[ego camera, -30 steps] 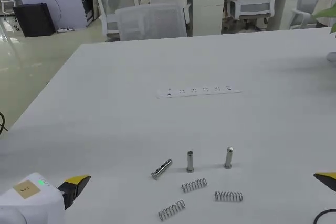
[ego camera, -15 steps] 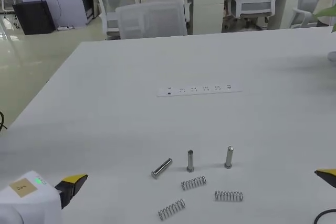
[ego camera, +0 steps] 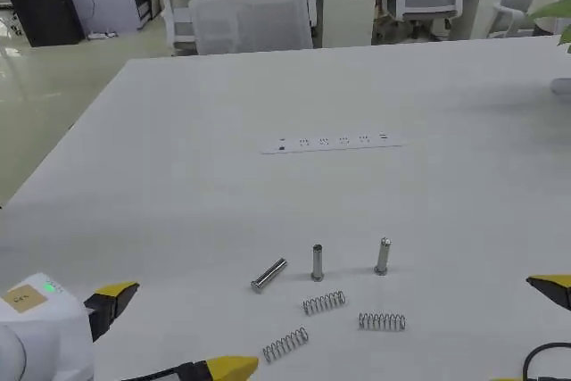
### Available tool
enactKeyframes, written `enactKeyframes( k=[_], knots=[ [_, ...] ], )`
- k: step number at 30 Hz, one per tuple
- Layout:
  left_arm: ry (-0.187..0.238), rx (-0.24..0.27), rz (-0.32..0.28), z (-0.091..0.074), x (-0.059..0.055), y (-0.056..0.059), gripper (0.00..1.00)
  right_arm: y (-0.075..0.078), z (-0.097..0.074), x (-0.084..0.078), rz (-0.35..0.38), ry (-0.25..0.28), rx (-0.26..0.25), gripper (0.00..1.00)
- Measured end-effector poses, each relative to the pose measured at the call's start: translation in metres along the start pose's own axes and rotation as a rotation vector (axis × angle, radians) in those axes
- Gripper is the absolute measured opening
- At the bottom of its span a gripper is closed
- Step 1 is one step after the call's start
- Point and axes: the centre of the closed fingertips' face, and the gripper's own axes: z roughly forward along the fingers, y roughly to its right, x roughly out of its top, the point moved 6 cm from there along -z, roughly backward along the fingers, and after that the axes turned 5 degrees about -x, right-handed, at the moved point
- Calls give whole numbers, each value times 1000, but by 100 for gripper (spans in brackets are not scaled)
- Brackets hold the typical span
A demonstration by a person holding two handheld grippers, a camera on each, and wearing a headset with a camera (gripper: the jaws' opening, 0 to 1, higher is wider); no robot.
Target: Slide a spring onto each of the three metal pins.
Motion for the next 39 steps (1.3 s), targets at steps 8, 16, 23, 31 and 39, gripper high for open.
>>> enactKeyframes(
  k=[8,16,23,31,39],
  knots=[
    [-15,-6,5,-2,-4,-1,98,0,0,1,-7,-4,2,100],
    [-27,-19,14,-6,-6,-1,98,2,0,2,-15,-3,6,100],
    [-42,-33,23,-4,-6,-1,97,3,1,3,-25,-6,7,100],
    [-84,-72,57,3,-5,-5,95,4,4,5,-35,-10,20,100],
    [-112,-99,89,15,-2,-8,95,6,5,3,-40,-18,25,100]
  ],
)
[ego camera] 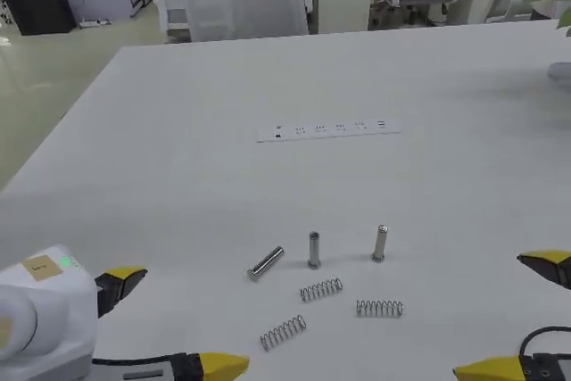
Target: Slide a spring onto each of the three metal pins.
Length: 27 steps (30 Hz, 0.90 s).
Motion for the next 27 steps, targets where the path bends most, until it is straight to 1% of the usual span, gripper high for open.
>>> enactKeyframes(
  k=[9,19,27],
  knots=[
    [-40,-44,28,16,3,-1,94,2,0,-4,5,-11,2,100],
    [-68,-83,63,33,12,-4,92,5,2,-8,10,-18,4,100],
    [-82,-102,87,42,19,-4,89,5,4,-8,8,-22,9,100]
  ],
)
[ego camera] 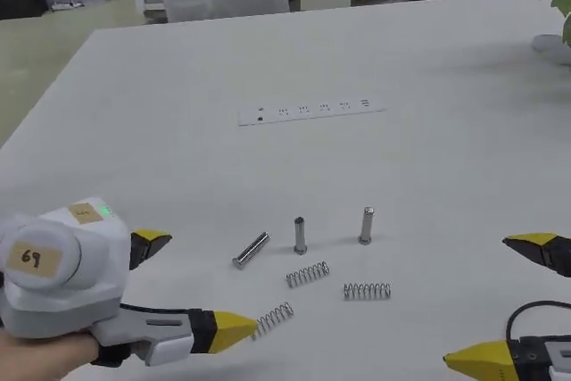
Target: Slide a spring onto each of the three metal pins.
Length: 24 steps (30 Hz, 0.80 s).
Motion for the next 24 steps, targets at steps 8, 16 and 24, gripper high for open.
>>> enactKeyframes(
  k=[8,16,24],
  knots=[
    [-28,-23,17,12,4,-4,86,1,2,-2,4,-2,3,100],
    [-46,-37,33,21,10,-14,80,2,4,-6,13,-9,6,100],
    [-75,-49,50,32,13,-17,76,2,5,-10,21,-14,8,100]
  ],
)
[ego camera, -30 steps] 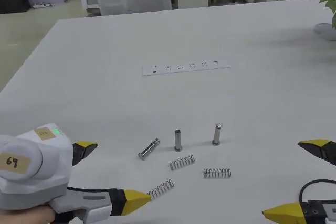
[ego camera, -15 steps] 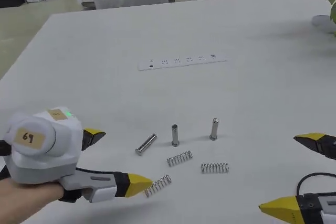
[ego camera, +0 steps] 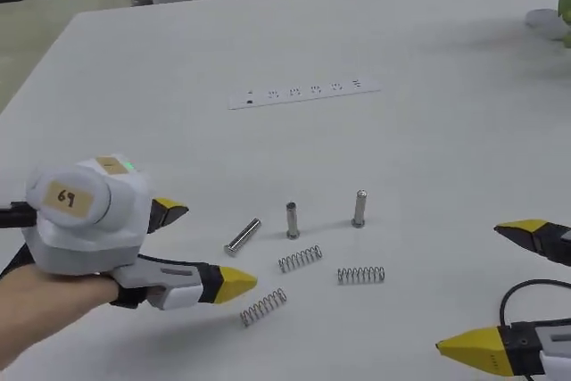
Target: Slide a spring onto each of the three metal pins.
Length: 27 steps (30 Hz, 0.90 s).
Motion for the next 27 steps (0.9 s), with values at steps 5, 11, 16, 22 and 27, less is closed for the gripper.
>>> enactKeyframes(
  k=[5,11,16,22,27],
  knots=[
    [-20,-6,7,8,1,-3,72,0,2,-1,5,1,2,100],
    [-46,-11,13,15,1,-9,67,0,3,-3,15,-1,3,100],
    [-61,-16,16,21,3,-12,64,0,4,-5,19,-6,3,100],
    [-77,-20,22,29,5,-16,60,2,4,-8,28,-10,1,100],
    [-82,-18,23,33,9,-20,53,1,5,-9,33,-15,1,100]
  ],
)
